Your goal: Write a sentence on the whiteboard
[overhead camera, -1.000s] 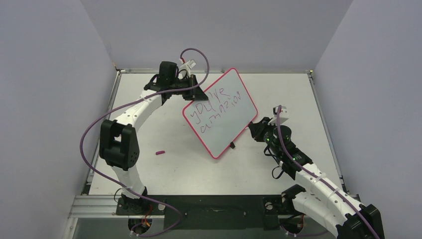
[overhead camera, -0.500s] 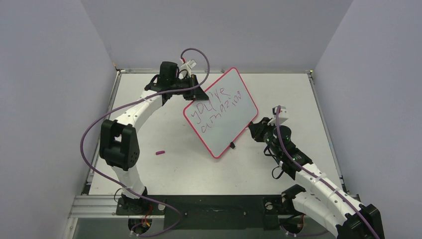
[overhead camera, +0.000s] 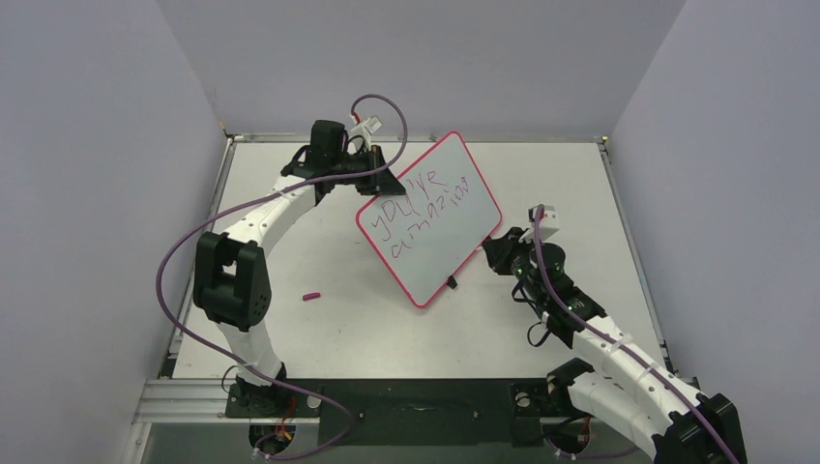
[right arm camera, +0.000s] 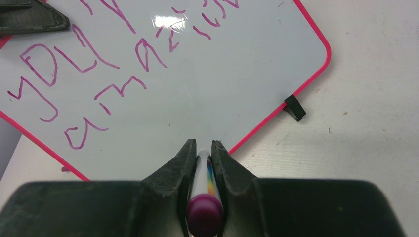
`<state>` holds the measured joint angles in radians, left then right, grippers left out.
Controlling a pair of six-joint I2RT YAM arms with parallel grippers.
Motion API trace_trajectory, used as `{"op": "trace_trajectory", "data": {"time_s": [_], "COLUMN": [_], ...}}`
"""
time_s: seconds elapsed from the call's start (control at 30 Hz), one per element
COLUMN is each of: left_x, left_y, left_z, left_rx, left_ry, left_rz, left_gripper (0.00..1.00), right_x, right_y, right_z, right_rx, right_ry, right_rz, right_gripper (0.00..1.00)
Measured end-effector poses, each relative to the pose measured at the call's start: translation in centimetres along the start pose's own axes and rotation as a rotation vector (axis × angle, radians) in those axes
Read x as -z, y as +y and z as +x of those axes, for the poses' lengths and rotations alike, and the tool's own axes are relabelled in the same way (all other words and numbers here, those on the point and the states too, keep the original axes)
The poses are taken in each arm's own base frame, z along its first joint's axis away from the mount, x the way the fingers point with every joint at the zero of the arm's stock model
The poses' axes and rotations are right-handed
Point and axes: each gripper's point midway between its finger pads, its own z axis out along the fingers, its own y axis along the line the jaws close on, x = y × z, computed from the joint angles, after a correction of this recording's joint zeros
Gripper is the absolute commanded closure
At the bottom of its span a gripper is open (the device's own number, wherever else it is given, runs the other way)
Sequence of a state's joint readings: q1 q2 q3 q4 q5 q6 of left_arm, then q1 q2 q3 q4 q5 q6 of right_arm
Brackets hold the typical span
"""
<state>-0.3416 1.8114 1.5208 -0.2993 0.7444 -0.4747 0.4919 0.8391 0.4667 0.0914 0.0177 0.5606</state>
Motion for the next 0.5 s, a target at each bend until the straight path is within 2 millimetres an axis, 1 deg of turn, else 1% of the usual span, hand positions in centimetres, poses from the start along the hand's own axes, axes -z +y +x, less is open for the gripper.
{"op": "trace_trajectory", "data": {"time_s": [0.5], "left_x": [-0.04], "left_y": [0.08], "left_z": [0.07], "left_rx": [0.0], "left_ry": [0.0], "left_rz": [0.0], "left_gripper": [1.0], "right_x": [-0.04], "right_y": [0.75], "right_z": [0.85], "right_rx": [-0.001], "right_ry": [0.022], "right_rz": [-0.056], "right_gripper": [1.0]}}
